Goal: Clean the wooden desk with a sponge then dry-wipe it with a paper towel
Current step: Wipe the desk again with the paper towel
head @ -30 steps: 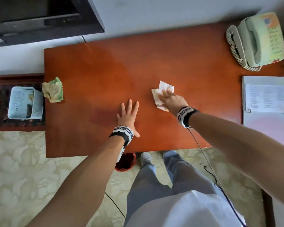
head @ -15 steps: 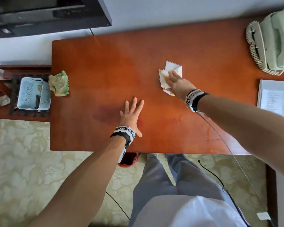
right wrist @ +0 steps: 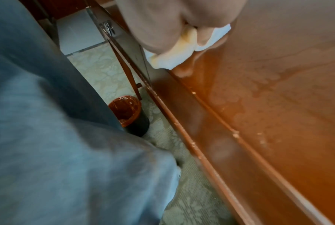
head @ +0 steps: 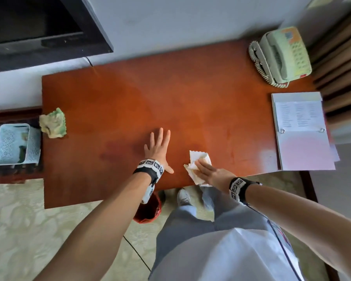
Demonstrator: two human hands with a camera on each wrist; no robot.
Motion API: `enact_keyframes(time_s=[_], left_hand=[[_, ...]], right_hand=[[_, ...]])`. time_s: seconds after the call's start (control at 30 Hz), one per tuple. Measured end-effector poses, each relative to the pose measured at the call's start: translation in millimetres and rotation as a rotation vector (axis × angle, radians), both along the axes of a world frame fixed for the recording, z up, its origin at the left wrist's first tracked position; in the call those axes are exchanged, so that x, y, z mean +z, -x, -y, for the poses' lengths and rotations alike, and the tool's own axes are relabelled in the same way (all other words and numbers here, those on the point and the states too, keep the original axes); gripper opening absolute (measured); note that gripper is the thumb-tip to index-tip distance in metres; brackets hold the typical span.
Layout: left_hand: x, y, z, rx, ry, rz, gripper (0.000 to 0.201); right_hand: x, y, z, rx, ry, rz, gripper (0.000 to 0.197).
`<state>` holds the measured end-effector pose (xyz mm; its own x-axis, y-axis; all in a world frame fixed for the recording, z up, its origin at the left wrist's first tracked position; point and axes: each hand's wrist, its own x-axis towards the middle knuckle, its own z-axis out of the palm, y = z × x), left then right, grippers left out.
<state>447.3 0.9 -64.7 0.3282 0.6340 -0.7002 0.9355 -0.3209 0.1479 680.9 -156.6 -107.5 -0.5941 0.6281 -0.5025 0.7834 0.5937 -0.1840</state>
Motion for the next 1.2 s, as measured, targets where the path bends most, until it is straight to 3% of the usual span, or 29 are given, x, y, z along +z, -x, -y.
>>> enact_keyframes(time_s=[0.17,0.43,0.57,0.7,0.9,1.1,1.2], left_hand=[[-12.8,-27.5,8.2,0.031,0.007,-0.028,0.167],[-19.3,-33.1,2.3,0.063,0.03,-0.042,0.166],[-20.5,-30.1,2.1,0.061,0.038,-0.048,0.167],[-20.0,-29.5,1.7,0.07,0.026,-0.049,0.167],[-15.4,-31.1,3.4,0.077,0.03,-0.057,0.169],[-4.5,-42.8,8.4,0.036,-0.013,-0.133,0.167],[0.2,-66.5,16.8,0.014,-0.033,-0.117,0.165]], right_hand=[[-19.7,-39.5,-60.0,-0.15,0.025,-0.08,0.067],[0.4,-91.1,-269.6,-0.489,-0.106,-0.101,0.054],[0.9,-100.6,-311.3,-0.481,-0.134,-0.126,0.053],[-5.0,-101.2,-277.4,-0.38,-0.134,-0.131,0.055],[-7.1,-91.9,-130.6,-0.151,-0.01,-0.141,0.063],[-0.9,-59.3,-2.3,-0.199,0.12,-0.228,0.065],[3.7,-60.1,19.7,-0.2,0.135,-0.19,0.084]])
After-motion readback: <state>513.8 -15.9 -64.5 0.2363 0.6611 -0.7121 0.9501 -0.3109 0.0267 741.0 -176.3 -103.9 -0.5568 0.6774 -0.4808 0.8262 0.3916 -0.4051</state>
